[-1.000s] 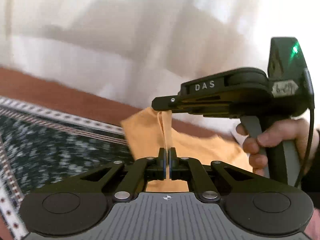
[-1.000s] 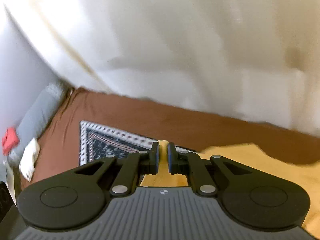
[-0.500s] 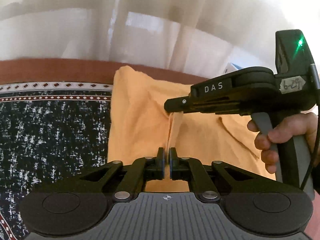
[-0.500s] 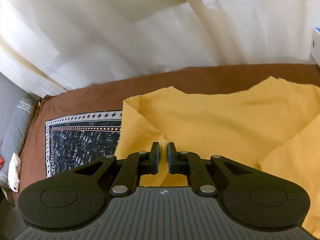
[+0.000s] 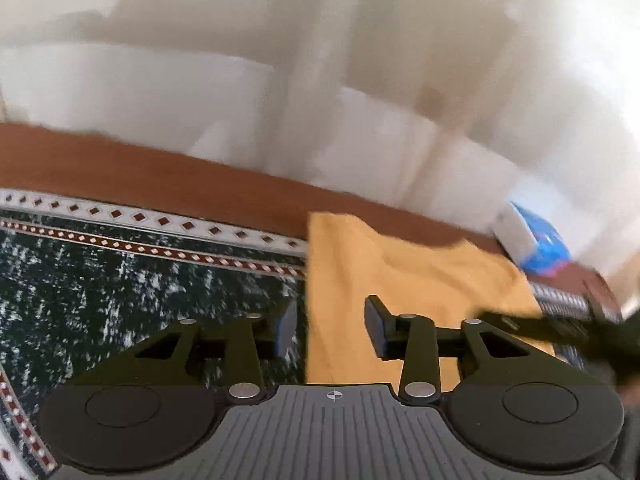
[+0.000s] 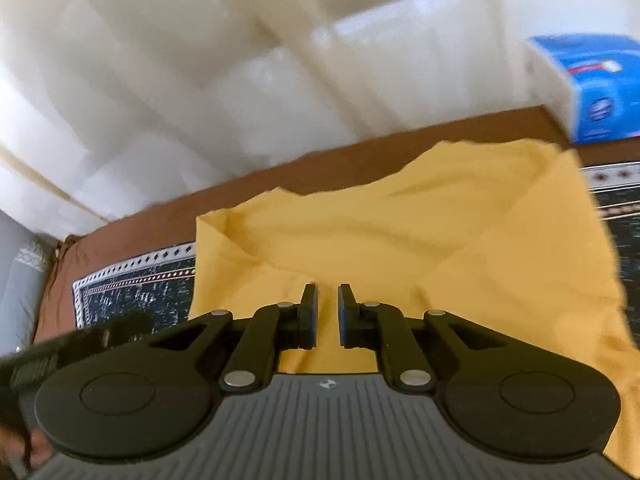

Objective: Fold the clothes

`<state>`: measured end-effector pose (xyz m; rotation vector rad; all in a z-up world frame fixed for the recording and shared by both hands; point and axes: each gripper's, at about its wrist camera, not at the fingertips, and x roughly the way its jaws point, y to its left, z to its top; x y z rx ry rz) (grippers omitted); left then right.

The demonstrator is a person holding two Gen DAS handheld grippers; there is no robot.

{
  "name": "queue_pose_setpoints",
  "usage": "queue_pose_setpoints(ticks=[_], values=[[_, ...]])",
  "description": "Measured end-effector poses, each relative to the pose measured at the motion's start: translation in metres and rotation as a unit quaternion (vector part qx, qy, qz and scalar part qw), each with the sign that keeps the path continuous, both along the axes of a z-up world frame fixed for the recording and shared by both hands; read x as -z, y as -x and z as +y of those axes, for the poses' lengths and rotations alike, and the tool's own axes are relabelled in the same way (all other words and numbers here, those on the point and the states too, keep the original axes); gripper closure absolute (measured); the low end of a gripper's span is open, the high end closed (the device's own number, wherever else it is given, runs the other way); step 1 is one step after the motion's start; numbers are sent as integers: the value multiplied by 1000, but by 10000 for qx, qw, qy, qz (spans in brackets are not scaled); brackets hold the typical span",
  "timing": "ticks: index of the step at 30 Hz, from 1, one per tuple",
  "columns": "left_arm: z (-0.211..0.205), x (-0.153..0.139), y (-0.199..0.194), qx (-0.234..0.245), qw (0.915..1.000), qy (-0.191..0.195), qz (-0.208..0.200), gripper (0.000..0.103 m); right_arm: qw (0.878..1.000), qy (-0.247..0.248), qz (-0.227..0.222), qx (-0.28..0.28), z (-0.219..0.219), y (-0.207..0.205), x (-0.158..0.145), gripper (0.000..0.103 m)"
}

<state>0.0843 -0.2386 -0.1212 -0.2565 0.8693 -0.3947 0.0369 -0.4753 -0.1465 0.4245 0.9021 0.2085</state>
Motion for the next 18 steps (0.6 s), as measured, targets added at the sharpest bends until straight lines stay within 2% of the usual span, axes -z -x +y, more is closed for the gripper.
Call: queue_pose_setpoints(ticks=[3, 7, 11, 12, 13, 14, 16, 18], values=[[-4, 6, -22, -67, 9998, 106, 141, 49, 9989, 273, -252, 272, -17, 15, -12, 87], [-14, 18, -39, 60, 9998, -55, 206, 49, 9929, 808, -477, 725, -50, 20, -19, 64], [-18, 28, -42, 58, 9996, -220, 175, 50, 9870, 1155, -391, 1043, -84, 14, -14, 62], [-19, 28, -42, 59, 9995, -264, 164, 54, 9864, 1207, -329, 1069, -91, 11, -12, 62], [-21, 28, -43, 66, 9994, -299, 156, 85, 9863, 1235, -251, 1065, -95, 8, -8, 62], [-24, 28, -44, 76, 9993, -330, 151, 95, 9865, 1252, -170, 1044, -99, 5, -4, 62], [-26, 25, -42, -49, 9990, -450, 39, 103, 9866, 1290, -55, 996, -103, 1, 4, 62], [-26, 21, -40, -274, 9981, -525, -177, 103, 9871, 1287, 47, 950, -106, -3, 11, 62]])
